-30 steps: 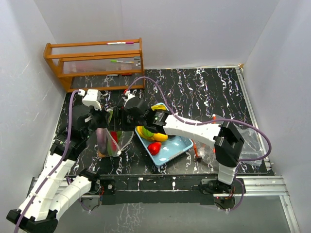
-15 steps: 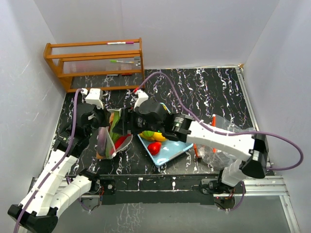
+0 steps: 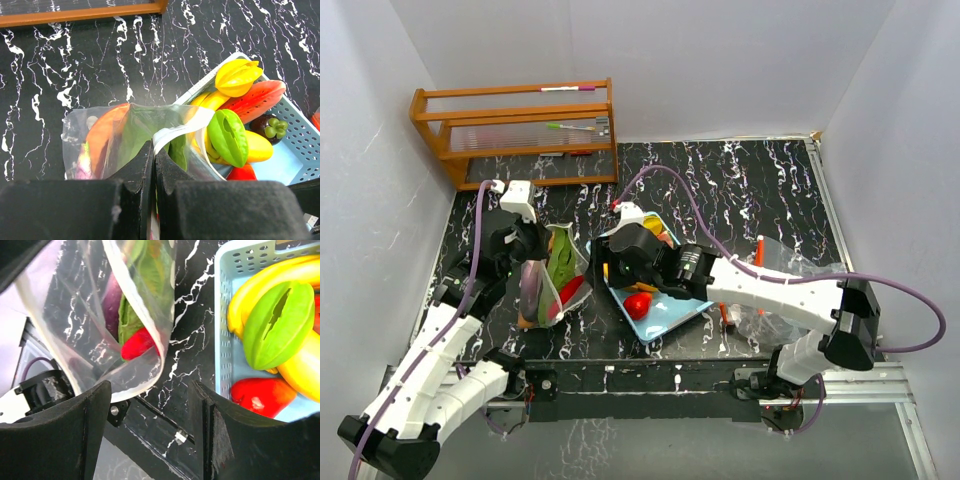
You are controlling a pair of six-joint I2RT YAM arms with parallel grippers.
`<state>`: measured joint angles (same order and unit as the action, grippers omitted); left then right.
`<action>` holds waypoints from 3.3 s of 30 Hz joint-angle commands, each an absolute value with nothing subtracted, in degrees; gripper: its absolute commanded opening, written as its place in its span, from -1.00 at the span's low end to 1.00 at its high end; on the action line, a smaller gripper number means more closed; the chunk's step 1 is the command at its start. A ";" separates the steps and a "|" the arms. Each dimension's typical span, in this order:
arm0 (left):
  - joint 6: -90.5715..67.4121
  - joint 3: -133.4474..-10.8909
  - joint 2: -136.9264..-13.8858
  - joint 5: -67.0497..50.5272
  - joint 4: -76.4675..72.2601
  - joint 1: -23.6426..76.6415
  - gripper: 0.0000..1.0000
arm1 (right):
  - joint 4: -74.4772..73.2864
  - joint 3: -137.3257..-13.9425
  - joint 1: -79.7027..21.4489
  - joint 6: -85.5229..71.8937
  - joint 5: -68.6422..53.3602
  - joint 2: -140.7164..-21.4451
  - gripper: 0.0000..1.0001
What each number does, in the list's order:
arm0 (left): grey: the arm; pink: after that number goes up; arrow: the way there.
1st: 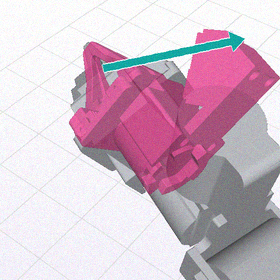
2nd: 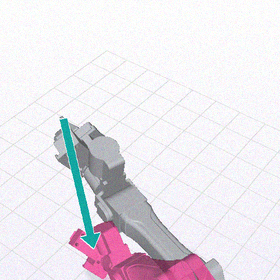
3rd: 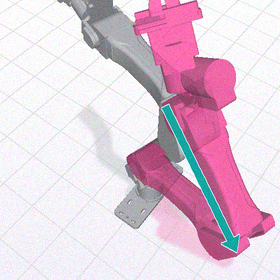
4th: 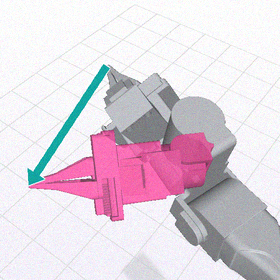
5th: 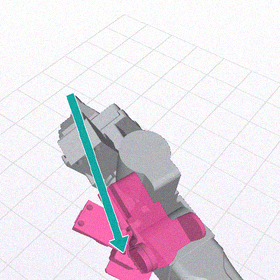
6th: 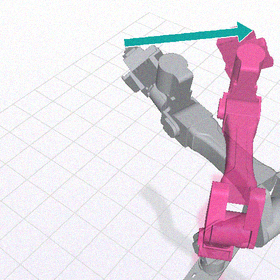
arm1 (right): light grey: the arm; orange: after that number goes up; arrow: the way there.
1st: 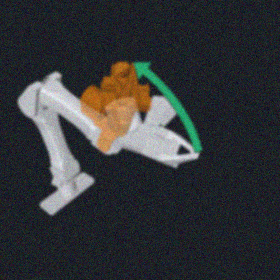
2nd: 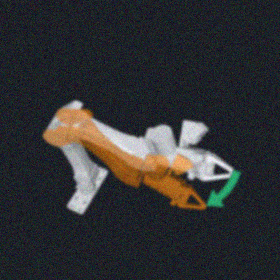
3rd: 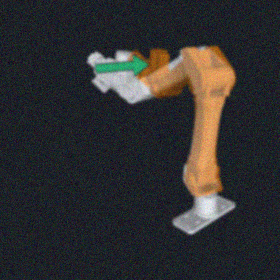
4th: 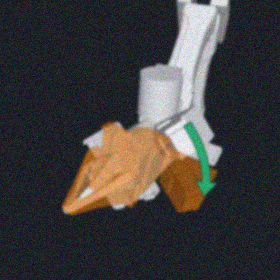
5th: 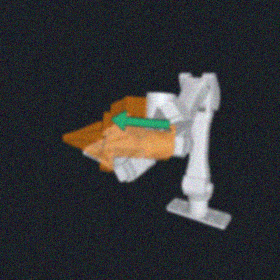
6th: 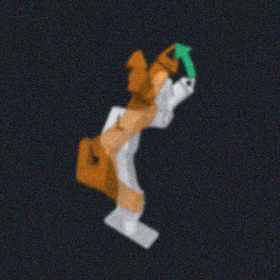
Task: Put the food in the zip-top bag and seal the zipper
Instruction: Place the fake vegetable in the zipper food storage bag, then zip the zipper food storage bag at the center of the board.
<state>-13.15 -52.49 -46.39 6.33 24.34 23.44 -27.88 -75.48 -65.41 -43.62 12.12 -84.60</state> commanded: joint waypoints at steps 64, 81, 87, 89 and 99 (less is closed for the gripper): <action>-22.28 -37.63 -21.62 -17.96 23.06 23.60 0.86 | 10.34 -70.10 -60.98 -54.70 33.52 -92.95 -0.85; -25.72 -36.49 -20.56 -13.86 21.88 23.64 0.93 | 9.27 -80.62 -59.41 -59.83 39.48 -102.29 -0.85; -25.24 -36.72 -21.52 -9.66 20.82 23.64 0.95 | 9.06 -86.66 -59.38 -60.82 37.82 -104.54 -0.85; -24.73 -36.92 -23.29 -8.60 20.12 23.64 0.95 | 8.16 -88.75 -59.41 -60.82 37.85 -105.18 -0.85; -21.49 -38.73 -31.46 0.26 14.87 23.64 0.95 | 7.80 -92.37 -59.37 -61.92 37.69 -106.99 -0.85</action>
<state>-23.33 -36.42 -29.50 -4.84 18.63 23.44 4.12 -89.49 -59.51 -59.94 36.47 -106.91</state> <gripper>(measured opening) 0.972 0.098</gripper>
